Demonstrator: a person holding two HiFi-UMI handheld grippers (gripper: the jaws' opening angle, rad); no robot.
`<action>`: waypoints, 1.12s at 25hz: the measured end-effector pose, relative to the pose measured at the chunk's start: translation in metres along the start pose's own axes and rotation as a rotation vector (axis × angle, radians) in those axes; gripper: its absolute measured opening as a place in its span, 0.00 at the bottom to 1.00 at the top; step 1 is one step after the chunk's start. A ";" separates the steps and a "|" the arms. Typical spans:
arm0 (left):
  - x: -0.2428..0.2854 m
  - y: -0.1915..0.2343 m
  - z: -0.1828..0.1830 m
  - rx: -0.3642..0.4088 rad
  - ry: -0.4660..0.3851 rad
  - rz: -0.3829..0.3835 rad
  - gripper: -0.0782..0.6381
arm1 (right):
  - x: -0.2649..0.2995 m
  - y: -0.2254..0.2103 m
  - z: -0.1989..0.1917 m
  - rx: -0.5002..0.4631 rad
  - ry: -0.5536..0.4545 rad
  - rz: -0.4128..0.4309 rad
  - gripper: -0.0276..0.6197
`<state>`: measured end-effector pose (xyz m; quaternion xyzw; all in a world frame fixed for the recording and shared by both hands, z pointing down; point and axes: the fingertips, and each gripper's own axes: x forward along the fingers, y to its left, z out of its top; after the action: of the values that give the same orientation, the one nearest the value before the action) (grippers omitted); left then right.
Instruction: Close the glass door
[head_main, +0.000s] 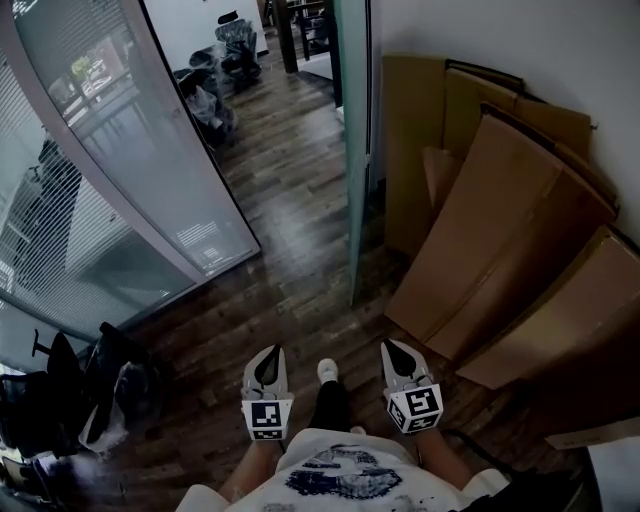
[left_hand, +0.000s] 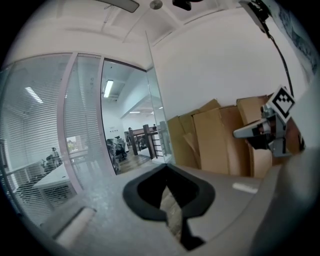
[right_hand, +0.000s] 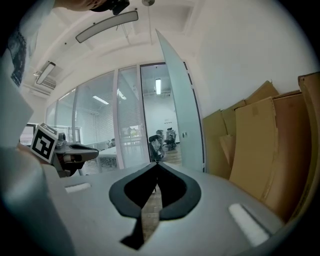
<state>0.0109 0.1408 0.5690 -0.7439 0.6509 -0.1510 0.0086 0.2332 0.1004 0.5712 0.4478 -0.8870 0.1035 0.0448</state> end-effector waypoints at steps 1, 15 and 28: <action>0.008 0.004 -0.001 -0.002 0.005 -0.004 0.11 | 0.008 -0.003 0.001 0.003 0.004 -0.005 0.05; 0.131 0.072 0.006 -0.008 0.036 -0.058 0.11 | 0.135 -0.036 0.037 0.011 0.012 -0.050 0.05; 0.209 0.119 0.013 -0.015 0.026 -0.093 0.11 | 0.218 -0.050 0.060 0.001 0.008 -0.082 0.05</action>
<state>-0.0783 -0.0822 0.5767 -0.7714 0.6167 -0.1562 -0.0125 0.1448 -0.1133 0.5574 0.4836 -0.8676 0.1037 0.0523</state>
